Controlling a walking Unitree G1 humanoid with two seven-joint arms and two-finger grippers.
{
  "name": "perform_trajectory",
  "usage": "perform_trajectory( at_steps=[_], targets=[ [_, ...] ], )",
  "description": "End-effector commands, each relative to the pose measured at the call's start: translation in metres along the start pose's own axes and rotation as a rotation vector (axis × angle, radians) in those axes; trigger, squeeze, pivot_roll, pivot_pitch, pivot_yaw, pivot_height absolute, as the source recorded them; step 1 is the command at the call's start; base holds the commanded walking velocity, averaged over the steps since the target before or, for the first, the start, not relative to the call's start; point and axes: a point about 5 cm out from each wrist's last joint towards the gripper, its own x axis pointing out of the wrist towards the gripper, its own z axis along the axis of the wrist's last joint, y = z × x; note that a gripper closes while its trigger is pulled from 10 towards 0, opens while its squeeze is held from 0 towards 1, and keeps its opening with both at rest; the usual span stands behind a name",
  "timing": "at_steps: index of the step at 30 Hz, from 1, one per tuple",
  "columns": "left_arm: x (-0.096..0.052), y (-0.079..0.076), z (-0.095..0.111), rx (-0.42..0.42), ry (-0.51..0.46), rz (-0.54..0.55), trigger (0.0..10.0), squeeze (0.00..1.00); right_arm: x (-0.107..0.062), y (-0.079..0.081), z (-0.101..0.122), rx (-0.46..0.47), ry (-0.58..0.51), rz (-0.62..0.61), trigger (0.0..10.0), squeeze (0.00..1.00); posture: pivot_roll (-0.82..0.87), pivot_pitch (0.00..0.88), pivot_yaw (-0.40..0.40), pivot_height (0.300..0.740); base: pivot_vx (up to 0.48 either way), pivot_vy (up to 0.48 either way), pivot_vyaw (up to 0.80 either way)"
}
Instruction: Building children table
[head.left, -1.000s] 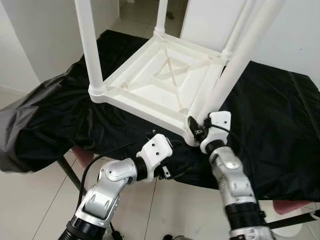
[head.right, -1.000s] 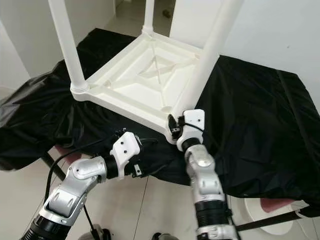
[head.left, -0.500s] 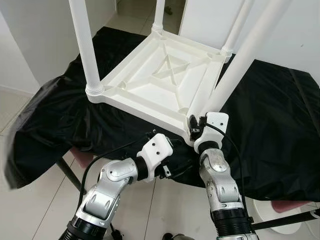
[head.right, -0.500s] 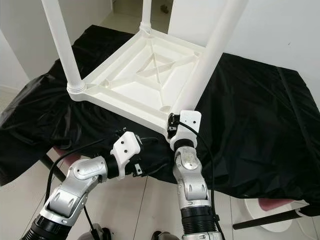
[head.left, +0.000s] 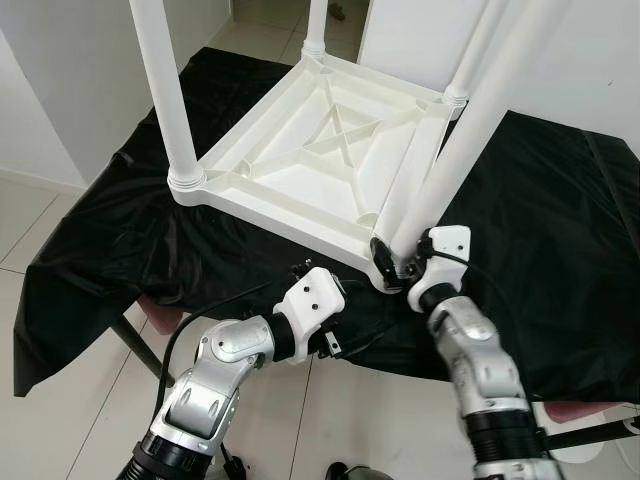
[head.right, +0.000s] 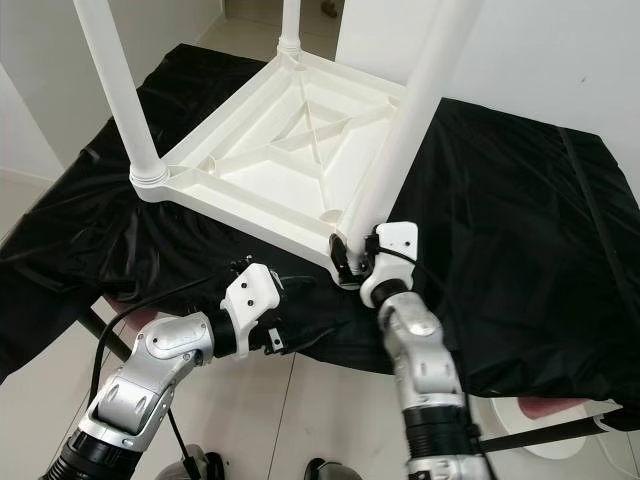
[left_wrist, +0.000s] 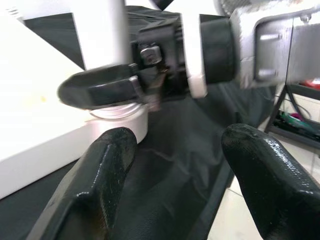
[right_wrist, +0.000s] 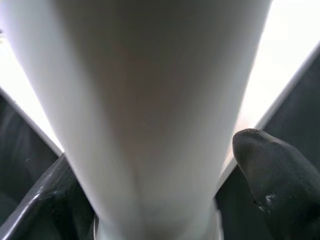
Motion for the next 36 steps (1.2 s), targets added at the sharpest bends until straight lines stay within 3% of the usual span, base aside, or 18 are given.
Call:
perform_trajectory(
  at_steps=[1, 3, 4, 5, 9, 14, 15, 16, 17, 18, 30, 36],
  targets=[
    [0.000, 0.002, 0.001, -0.003, -0.003, 0.063, 10.0, 0.00, 0.000, 0.000, -0.002, 0.012, 0.011, 0.054, 10.0, 1.00, 0.11, 0.134, -0.083, 0.740, 0.000, 0.000, 0.00],
    [0.000, 0.002, 0.001, -0.003, -0.004, 0.063, 10.0, 0.00, 0.000, 0.000, -0.002, 0.010, 0.011, 0.068, 10.0, 1.00, 0.11, 0.134, -0.083, 0.740, 0.000, 0.000, 0.00],
    [0.000, 0.002, 0.001, -0.002, -0.003, 0.064, 10.0, 0.00, 0.000, -0.002, 0.000, -0.031, 0.011, 0.131, 10.0, 0.00, 0.11, 0.132, -0.081, 0.740, 0.000, 0.000, 0.00],
    [0.000, 0.002, 0.001, -0.002, -0.003, 0.064, 10.0, 0.00, 0.000, -0.002, 0.000, -0.031, 0.011, 0.131, 10.0, 0.00, 0.11, 0.132, -0.081, 0.740, 0.000, 0.000, 0.00],
    [0.000, 0.004, 0.002, 0.001, -0.005, 0.067, 10.0, 0.00, 0.006, -0.006, 0.006, -0.110, 0.012, 0.321, 10.0, 0.00, 0.11, 0.128, -0.079, 0.740, 0.000, 0.000, 0.00],
    [0.001, 0.004, 0.002, 0.003, -0.006, 0.068, 10.0, 0.00, 0.010, -0.004, 0.008, -0.124, 0.013, 0.389, 10.0, 0.00, 0.11, 0.127, -0.079, 0.740, 0.000, 0.000, 0.00],
    [0.001, 0.004, 0.003, 0.003, -0.007, 0.068, 10.0, 0.00, 0.012, -0.004, 0.008, -0.133, 0.012, 0.418, 8.6, 0.00, 0.11, 0.126, -0.078, 0.740, 0.000, 0.000, 0.00],
    [0.001, 0.004, 0.003, 0.003, -0.007, 0.069, 10.0, 0.00, 0.013, -0.005, 0.008, -0.135, 0.016, 0.436, 4.5, 0.00, 0.12, 0.125, -0.079, 0.740, 0.000, 0.000, 0.00],
    [0.001, 0.004, 0.003, 0.003, -0.007, 0.069, 10.0, 0.00, 0.013, -0.005, 0.008, -0.135, 0.016, 0.436, 4.5, 0.00, 0.12, 0.125, -0.079, 0.740, 0.000, 0.000, 0.00],
    [0.000, 0.004, 0.003, 0.004, -0.007, 0.071, 10.0, 0.00, 0.015, -0.006, 0.007, -0.137, 0.025, 0.457, 0.0, 0.00, 0.12, 0.124, -0.080, 0.740, 0.000, 0.000, 0.00],
    [-0.001, 0.004, 0.002, 0.003, -0.006, 0.079, 10.0, 0.00, 0.011, -0.017, -0.002, -0.136, 0.070, 0.495, 0.0, 0.00, 0.12, 0.126, -0.083, 0.740, 0.000, 0.000, 0.00],
    [-0.001, 0.002, 0.001, -0.004, -0.005, 0.075, 10.0, 0.00, 0.006, -0.017, -0.011, -0.094, 0.049, 0.335, 0.0, 0.00, 0.11, 0.133, -0.086, 0.740, 0.000, 0.000, 0.00]
  ],
)
